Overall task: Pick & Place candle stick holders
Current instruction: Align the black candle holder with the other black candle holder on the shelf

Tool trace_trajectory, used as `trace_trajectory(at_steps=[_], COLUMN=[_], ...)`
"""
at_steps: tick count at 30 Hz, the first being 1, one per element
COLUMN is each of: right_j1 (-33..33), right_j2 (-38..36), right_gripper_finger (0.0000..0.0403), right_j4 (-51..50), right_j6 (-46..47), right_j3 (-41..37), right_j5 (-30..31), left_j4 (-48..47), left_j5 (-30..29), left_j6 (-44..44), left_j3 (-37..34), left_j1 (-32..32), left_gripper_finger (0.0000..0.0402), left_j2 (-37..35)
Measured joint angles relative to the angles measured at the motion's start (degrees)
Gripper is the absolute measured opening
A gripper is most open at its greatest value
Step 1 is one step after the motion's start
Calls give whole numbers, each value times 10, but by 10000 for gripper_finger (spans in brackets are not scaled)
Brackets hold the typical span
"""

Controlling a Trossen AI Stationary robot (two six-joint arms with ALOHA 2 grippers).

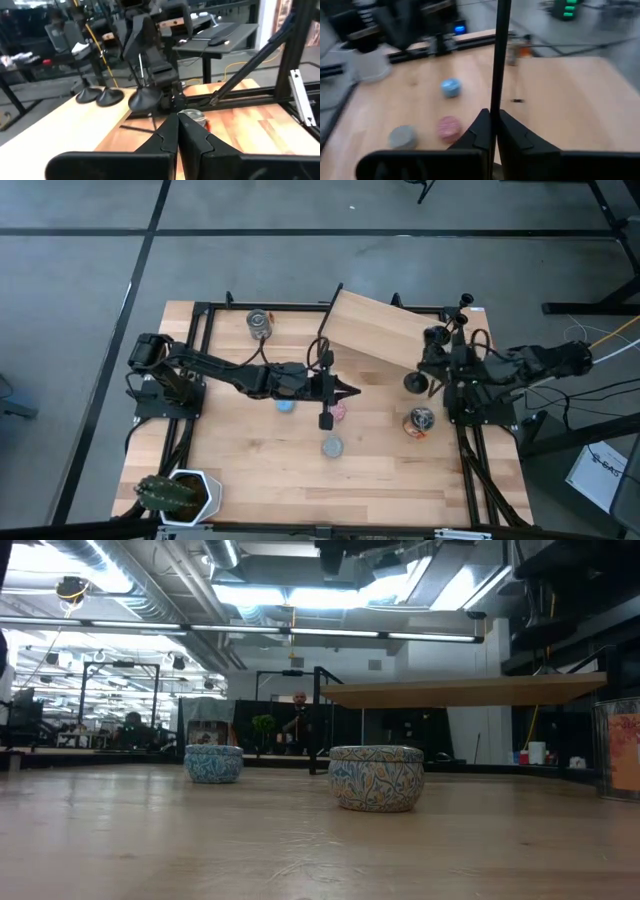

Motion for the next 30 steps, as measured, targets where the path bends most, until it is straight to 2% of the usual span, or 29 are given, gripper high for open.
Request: trace_trajectory(at_steps=[6, 9, 19, 30], right_j1=[0, 0, 0, 0], right_j2=[-16, -16, -16, -16], right_gripper_finger=[18, 18, 18, 18], right_j4=[-54, -91, -152, -165], right_j6=[40, 67, 138, 138], right_j3=[0, 0, 1, 1], right_j5=[92, 118, 142, 172], left_j4=[-18, -20, -29, -30], left_j5=[2, 2, 2, 2], left_j6=[-34, -43, -45, -45], left_j3=[0, -1, -1, -1], left_j1=[15, 15, 10, 10], left_gripper_finger=[1, 3, 3, 3], left_j2=[2, 2, 2, 2])
